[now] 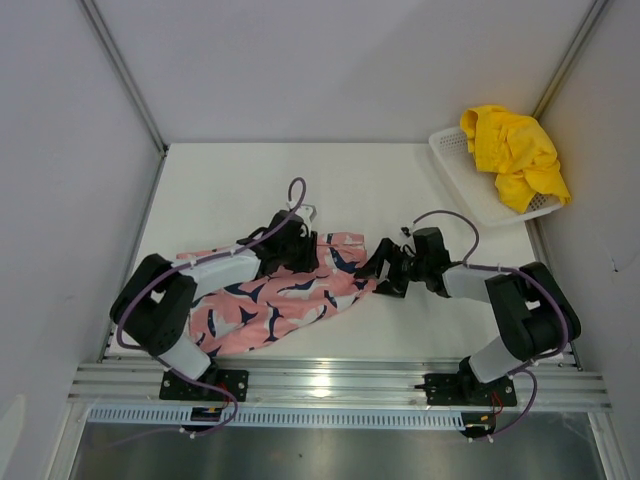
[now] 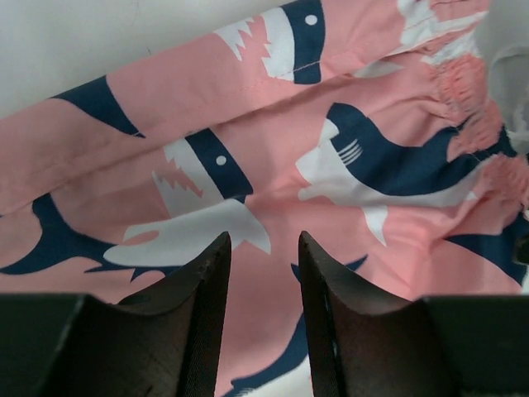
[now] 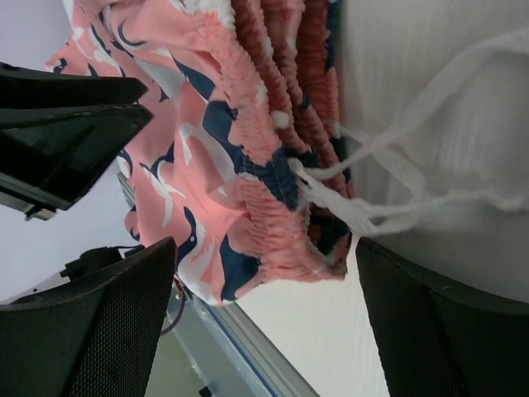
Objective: Fold and stack the shorts
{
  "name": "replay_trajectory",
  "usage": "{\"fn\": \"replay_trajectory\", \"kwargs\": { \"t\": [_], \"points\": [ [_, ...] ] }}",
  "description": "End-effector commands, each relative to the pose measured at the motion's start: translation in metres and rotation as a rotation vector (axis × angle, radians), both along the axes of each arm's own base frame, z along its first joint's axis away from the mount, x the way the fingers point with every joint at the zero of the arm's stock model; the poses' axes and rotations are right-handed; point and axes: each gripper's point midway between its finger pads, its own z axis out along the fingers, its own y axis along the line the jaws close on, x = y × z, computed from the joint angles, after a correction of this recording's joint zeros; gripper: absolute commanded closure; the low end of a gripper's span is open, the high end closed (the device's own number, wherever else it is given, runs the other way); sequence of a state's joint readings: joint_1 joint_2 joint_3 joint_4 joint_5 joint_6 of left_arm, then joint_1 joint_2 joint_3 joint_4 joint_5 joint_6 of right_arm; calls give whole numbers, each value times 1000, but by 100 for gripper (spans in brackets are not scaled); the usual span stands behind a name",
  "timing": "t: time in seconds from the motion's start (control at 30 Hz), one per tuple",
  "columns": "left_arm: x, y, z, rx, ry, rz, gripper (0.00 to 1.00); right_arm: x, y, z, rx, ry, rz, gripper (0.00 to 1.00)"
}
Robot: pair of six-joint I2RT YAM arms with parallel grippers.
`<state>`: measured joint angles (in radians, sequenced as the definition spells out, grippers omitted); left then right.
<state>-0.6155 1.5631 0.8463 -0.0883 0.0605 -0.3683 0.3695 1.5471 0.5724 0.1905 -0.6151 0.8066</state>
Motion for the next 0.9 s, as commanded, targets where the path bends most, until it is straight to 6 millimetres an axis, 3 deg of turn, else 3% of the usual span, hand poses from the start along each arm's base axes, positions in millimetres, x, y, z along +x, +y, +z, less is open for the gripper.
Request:
{"fn": "replay_trajectory", "kwargs": {
  "t": [0.0, 0.23, 0.37, 0.47, 0.5, 0.57, 0.67, 0.77, 0.83, 0.87],
  "points": [
    [16, -13, 6, -5, -34, 7, 59, 12, 4, -7, 8, -17, -26, 8],
    [10, -15, -13, 50, -5, -20, 60, 36, 13, -20, -2, -16, -30, 11],
    [10, -22, -14, 41, -29, -55, 61, 45, 23, -24, 12, -17, -17, 13],
    [11, -26, -17, 58, -43, -82, 61, 51, 31, -25, 16, -29, -1, 23],
    [11, -25, -20, 68, -43, -88, 62, 54, 34, -23, 18, -41, 3, 40],
    [11, -26, -24, 76, -44, -94, 62, 56, 35, -24, -14, -61, 3, 63],
    [12, -23, -20, 72, -61, -79, 62, 56, 32, -22, -78, -94, -5, 86],
    [13, -24, 0, 44, -101, -77, 59, 52, 27, -21, -148, -119, -21, 100],
    [16, -18, 12, 58, -135, -53, 54, 43, 21, -25, -191, -103, -30, 100],
    [15, -18, 29, 35, -167, -55, 53, 41, 22, -19, -208, -122, -35, 100]
  ]
}}
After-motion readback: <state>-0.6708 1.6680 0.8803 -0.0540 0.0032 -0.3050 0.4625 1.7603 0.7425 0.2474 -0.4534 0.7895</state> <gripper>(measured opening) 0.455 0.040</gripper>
